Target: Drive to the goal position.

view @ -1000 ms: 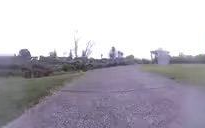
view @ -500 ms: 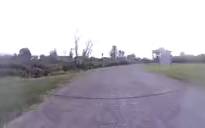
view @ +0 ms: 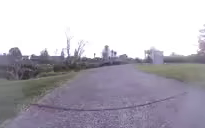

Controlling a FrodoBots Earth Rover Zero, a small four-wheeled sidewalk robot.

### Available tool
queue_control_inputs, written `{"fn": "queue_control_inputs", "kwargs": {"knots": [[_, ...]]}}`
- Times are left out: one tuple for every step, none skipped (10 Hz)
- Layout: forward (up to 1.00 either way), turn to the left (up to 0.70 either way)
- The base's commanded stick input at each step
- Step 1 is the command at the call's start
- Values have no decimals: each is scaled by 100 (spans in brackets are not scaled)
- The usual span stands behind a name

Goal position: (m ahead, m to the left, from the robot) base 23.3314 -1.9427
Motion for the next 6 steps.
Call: {"fn": "queue_control_inputs", "kwargs": {"knots": [[85,0],[85,0],[85,0],[85,0],[85,0],[85,0]]}}
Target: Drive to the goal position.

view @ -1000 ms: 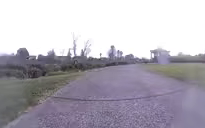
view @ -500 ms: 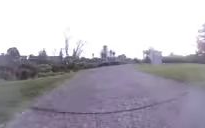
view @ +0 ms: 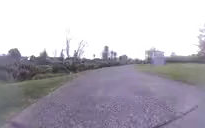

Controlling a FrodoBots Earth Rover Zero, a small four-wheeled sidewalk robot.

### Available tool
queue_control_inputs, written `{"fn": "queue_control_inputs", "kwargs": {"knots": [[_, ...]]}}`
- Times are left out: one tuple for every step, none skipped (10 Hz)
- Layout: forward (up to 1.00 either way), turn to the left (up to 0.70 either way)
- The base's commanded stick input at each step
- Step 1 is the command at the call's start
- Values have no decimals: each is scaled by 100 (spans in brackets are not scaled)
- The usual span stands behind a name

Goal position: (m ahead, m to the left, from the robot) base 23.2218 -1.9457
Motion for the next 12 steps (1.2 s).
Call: {"fn": "queue_control_inputs", "kwargs": {"knots": [[85,0],[85,0],[85,0],[85,0],[85,0],[85,0],[85,0],[85,0],[85,0],[85,-34],[85,-34],[85,-34]]}}
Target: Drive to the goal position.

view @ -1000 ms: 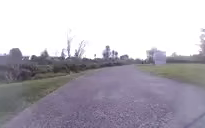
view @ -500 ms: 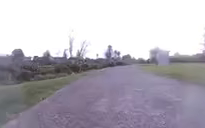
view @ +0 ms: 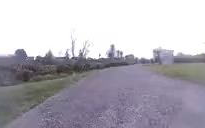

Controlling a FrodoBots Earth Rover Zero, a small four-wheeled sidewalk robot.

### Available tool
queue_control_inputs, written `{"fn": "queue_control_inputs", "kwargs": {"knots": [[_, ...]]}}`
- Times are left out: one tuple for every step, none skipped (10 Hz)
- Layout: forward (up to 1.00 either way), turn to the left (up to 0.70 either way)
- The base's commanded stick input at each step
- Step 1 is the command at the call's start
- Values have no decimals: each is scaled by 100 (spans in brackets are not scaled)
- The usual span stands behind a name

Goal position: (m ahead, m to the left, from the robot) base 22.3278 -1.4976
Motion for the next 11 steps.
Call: {"fn": "queue_control_inputs", "kwargs": {"knots": [[85,-34],[85,-34],[85,-34],[85,-34],[85,-34],[85,-29],[85,-17],[85,-5],[85,0],[85,0],[85,0]]}}
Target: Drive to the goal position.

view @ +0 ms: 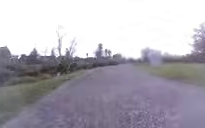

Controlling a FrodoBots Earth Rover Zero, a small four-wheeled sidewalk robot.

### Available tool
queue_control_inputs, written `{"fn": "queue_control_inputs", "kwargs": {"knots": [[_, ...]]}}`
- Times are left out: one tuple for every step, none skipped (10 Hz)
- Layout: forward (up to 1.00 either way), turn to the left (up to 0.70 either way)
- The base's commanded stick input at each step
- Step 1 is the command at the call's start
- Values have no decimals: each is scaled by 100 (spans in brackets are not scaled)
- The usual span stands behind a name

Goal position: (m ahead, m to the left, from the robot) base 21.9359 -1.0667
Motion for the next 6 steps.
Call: {"fn": "queue_control_inputs", "kwargs": {"knots": [[85,0],[85,0],[85,0],[85,-3],[85,-8],[85,-34]]}}
